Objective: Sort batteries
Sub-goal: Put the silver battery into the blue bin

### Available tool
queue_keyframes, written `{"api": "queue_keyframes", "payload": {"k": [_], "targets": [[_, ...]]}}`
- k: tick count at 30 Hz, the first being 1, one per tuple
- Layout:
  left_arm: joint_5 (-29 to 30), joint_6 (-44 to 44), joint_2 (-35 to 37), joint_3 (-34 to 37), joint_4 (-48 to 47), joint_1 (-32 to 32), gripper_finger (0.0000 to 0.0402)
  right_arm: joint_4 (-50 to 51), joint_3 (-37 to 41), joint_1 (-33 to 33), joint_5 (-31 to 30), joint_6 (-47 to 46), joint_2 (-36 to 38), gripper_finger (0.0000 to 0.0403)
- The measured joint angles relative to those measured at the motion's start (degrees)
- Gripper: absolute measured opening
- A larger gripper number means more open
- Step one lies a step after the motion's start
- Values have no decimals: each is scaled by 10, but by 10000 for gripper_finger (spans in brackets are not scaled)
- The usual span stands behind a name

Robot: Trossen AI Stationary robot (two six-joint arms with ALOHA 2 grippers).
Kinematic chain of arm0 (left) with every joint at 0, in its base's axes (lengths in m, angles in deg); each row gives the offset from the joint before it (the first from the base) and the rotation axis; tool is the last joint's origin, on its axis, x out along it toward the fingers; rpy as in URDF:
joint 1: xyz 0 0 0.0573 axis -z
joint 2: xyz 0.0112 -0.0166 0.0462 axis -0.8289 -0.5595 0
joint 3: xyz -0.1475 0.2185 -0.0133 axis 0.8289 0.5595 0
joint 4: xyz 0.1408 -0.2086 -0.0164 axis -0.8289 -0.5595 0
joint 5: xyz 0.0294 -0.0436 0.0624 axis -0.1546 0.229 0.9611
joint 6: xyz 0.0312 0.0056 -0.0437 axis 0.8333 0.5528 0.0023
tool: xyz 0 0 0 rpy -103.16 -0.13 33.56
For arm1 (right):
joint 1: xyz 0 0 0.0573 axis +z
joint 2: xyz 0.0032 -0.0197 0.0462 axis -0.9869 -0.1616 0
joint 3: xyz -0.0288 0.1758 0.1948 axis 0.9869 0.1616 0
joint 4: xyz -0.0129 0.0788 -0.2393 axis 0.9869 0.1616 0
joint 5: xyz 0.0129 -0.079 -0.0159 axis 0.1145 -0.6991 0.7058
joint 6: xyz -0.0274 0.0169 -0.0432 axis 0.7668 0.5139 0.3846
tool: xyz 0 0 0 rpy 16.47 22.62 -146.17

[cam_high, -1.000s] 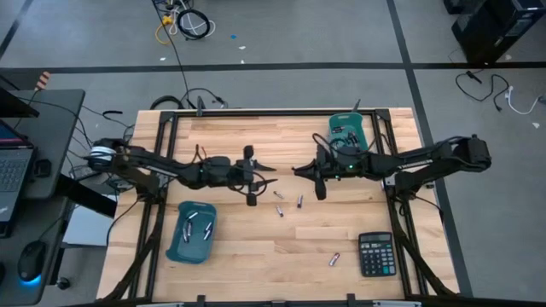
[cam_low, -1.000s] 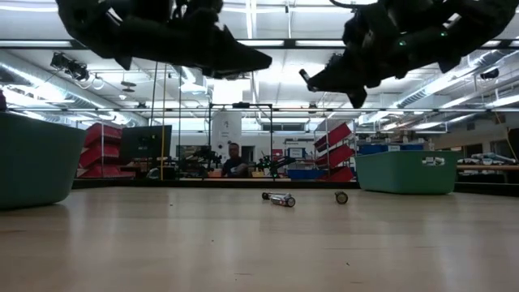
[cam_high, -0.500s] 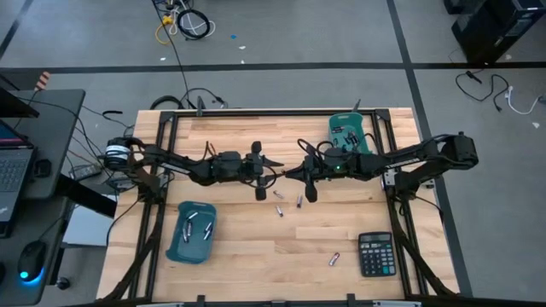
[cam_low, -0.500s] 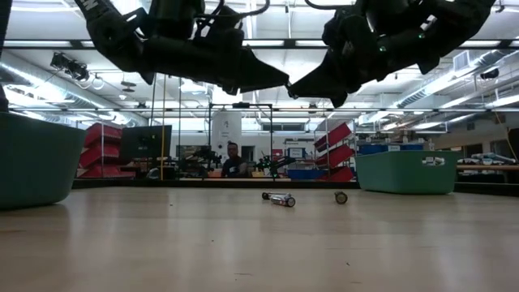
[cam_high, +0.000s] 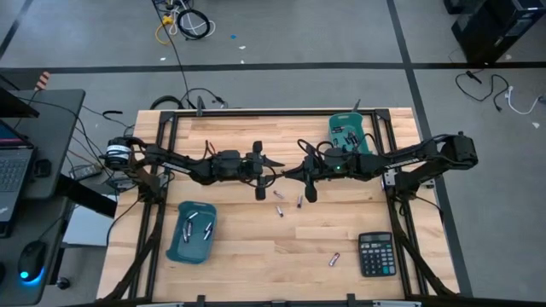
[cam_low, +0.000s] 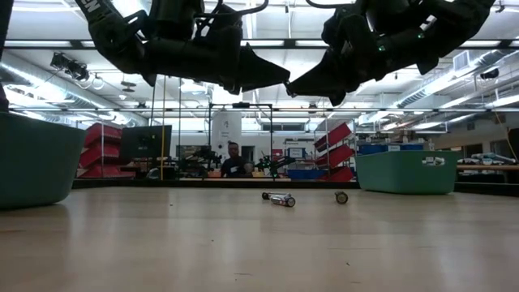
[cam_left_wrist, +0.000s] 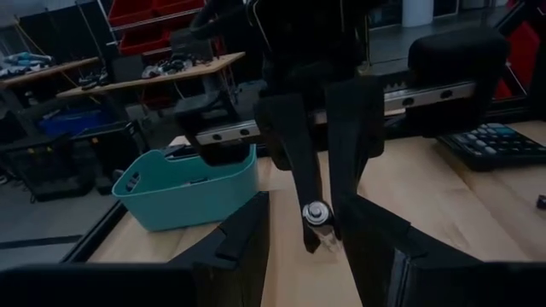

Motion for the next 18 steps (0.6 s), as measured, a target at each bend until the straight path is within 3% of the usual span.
{"api": "queue_keyframes", "payload": {"k": [4, 13, 18], "targets": [[-3, 0, 0, 0, 6, 0, 127, -2, 0, 0, 0, 0, 0, 2], [-7, -2, 0, 0, 3, 0, 47, -2, 1, 0, -1, 3, 0, 2], [-7, -6, 0, 0, 5, 0, 32, -2, 1, 0, -1, 4, 0, 3]]}}
